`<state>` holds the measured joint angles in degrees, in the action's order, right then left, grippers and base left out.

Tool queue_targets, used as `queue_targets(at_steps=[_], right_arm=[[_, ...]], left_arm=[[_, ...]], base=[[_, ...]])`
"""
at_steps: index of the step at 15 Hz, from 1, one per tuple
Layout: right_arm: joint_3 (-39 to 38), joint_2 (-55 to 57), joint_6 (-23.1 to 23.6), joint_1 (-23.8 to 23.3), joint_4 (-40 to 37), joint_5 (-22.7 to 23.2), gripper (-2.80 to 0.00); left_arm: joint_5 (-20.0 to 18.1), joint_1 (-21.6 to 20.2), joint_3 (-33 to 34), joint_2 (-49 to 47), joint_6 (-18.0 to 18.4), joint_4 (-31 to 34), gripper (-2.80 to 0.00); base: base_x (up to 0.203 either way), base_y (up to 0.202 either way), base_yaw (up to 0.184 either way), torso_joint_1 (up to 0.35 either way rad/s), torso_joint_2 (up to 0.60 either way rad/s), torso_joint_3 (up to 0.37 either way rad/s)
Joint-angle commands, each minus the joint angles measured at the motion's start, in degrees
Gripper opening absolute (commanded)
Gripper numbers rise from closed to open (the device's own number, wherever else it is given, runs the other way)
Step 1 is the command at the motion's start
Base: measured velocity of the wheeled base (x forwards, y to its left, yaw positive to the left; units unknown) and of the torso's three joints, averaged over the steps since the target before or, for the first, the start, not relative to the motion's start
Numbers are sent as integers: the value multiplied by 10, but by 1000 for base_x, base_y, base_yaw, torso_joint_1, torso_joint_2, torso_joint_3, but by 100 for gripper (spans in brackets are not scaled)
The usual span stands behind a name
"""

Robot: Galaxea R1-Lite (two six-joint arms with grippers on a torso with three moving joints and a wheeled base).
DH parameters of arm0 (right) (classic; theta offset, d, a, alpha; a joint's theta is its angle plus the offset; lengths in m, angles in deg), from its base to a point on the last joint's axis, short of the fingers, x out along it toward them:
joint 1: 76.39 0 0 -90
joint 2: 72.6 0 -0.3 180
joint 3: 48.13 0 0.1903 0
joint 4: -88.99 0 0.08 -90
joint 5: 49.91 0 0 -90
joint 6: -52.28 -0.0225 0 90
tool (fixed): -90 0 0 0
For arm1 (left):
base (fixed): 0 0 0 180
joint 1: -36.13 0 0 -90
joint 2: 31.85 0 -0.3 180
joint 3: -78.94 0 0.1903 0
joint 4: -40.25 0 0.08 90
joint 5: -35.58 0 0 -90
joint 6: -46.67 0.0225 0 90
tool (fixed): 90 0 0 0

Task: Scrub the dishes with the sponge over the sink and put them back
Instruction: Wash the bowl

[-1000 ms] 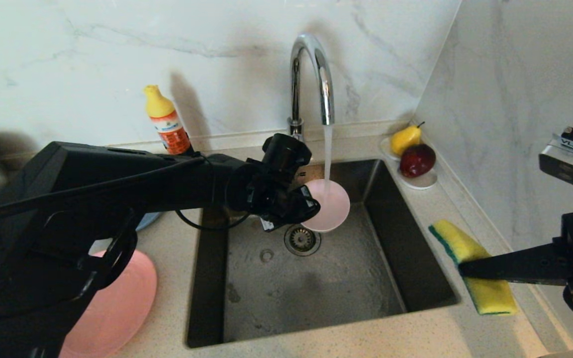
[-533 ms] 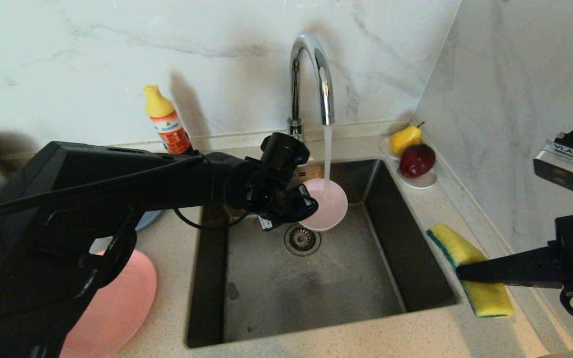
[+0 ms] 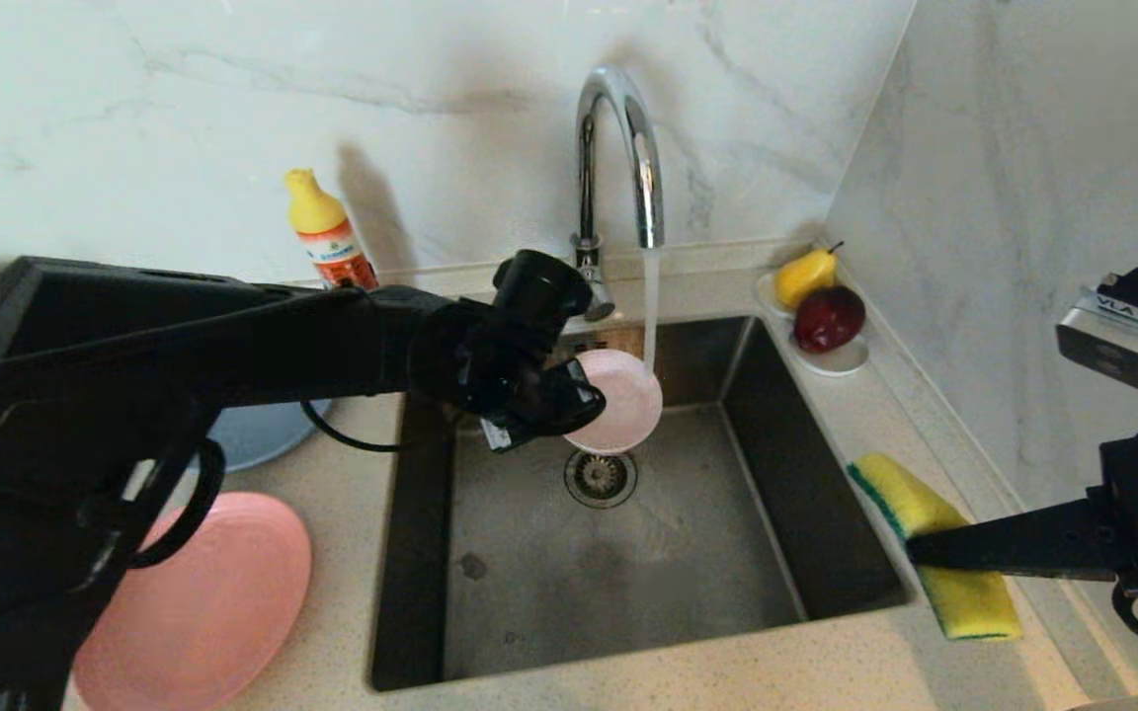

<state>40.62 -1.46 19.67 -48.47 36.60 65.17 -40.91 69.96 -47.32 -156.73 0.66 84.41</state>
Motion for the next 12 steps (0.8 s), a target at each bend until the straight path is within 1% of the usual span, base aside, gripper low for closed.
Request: queue_targets(at_steps=[1, 3, 4, 6, 8, 10, 12], right_arm=[[-1, 0, -2, 0, -2, 1, -280], [0, 1, -2, 0, -2, 2, -280], [1, 1, -2, 1, -2, 3, -280], [3, -4, -3, 1, -2, 18, -280], [6, -4, -3, 1, -2, 22, -280], [9, 1, -3, 1, -2, 22, -280], [10, 4, -2, 1, -2, 22, -280]], left_arm=[[45, -20, 42, 73, 19, 1, -280], [97, -29, 80, 128, 51, -1, -280], [116, -30, 96, 155, 63, -3, -280], [142, -32, 123, 214, 82, -4, -280], [153, -32, 146, 261, 102, -20, -280], [156, -36, 185, 289, 135, -76, -280], [156, -40, 231, 305, 181, -161, -280]], base=[[0, 0, 0, 0, 0, 0], [0, 0, 0, 0, 0, 0], [0, 0, 0, 0, 0, 0], [0, 0, 0, 0, 0, 0], [0, 0, 0, 0, 0, 0], [0, 0, 0, 0, 0, 0], [0, 0, 0, 0, 0, 0]])
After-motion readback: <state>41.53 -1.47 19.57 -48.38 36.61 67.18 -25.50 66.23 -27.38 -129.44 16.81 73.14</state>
